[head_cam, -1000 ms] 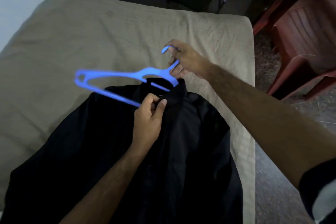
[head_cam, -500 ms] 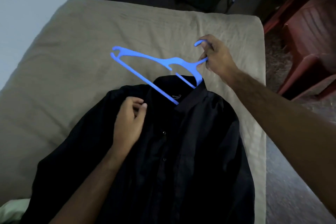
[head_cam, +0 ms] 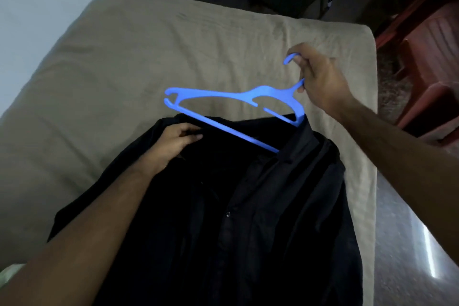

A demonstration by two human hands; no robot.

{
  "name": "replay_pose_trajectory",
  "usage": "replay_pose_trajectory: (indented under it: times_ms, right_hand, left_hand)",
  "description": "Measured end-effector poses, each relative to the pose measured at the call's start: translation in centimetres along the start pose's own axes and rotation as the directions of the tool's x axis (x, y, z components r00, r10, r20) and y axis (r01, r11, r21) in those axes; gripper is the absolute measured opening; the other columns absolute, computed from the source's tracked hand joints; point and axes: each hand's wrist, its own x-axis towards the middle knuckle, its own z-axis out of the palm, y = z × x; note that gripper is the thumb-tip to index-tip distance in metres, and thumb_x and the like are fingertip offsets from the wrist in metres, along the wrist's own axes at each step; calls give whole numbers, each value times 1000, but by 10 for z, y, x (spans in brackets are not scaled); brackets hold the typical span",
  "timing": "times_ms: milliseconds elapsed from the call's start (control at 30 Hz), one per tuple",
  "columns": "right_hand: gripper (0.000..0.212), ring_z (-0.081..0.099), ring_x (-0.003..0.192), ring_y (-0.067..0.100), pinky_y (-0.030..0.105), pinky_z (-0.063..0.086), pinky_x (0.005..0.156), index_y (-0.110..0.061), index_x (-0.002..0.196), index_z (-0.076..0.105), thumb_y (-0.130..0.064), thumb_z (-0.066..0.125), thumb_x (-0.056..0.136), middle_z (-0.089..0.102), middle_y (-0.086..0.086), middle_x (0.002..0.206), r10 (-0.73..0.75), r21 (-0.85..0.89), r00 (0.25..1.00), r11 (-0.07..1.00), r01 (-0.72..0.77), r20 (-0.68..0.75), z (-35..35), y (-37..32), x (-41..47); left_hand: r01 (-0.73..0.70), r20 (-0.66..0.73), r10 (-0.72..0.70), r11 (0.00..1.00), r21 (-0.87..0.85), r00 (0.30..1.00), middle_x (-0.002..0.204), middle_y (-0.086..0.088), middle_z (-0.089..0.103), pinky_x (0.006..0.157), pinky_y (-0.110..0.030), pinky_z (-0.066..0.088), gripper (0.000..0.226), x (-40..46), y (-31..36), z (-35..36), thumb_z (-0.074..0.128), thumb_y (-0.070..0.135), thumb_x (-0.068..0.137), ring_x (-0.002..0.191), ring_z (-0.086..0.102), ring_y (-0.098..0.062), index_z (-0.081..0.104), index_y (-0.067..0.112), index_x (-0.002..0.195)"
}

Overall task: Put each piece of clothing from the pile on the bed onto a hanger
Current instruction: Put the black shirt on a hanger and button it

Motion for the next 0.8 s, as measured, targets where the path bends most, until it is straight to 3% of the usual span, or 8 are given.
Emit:
replay_pose_trajectory:
  times_ms: [200,300,367,433,533,600,667,800]
  right_hand:
    - [53,63,60,12,23,46,66,-11,117,61,16,45,74,55,-42,71,-116,-112,982,985,133,149,21,0,-23]
    - [46,64,63,13,13,42,60,-17,116,61,13,48,83,57,-16,65,-154,-120,979,978,170,130,17,3,-27]
    - [42,62,58,19,19,45,59,-18,115,61,10,49,87,50,-4,61,-205,-125,969,967,222,135,11,2,-27]
    - [38,60,55,23,27,48,60,-15,116,62,9,47,90,50,-4,62,-250,-109,957,957,267,148,9,-2,-29]
    - [34,58,57,4,9,41,60,-15,114,65,8,51,93,51,-20,62,-270,-87,939,952,293,213,10,-6,-35]
    - [41,55,59,3,11,41,61,-17,114,65,11,55,85,52,-21,65,-250,-108,930,952,287,269,17,-10,-41]
    - [47,50,56,12,22,43,60,-19,115,64,11,53,81,52,-10,67,-221,-132,936,955,264,276,25,-12,-45]
    - [39,52,54,24,24,34,57,-18,115,64,6,57,84,53,2,63,-155,-228,970,954,197,187,33,-8,-41]
  left_hand:
    - [36,-78,-41,997,-63,996,87,1,77,66,-22,57,21,0,-2,-27,79,2,80,80,71,-11,78,21,89]
    - [25,-128,-25,1000,-1,992,82,3,75,70,-22,55,21,6,-3,-34,82,3,78,78,68,-8,78,23,84]
    - [33,-142,-22,997,74,990,89,-4,75,76,-25,54,22,10,-4,-39,81,0,77,84,68,-14,77,13,95]
    - [60,-105,-48,992,111,993,88,-7,74,70,-22,54,24,11,-2,-46,74,-6,79,85,67,-19,78,14,91]
    - [104,37,-106,994,40,994,85,-6,73,59,-18,54,35,3,11,-57,67,-12,82,70,66,-14,80,21,80]
    - [54,-4,-55,980,194,999,91,-6,74,63,-22,55,27,-1,19,-64,75,-4,81,71,69,-12,76,22,87]
    - [-66,-65,114,863,502,991,84,2,73,62,-24,54,23,-7,26,-68,80,4,80,74,70,-17,72,25,88]
    - [-274,-3,418,600,752,908,77,4,65,59,-25,45,18,-39,42,-66,71,4,85,71,65,-22,63,14,98]
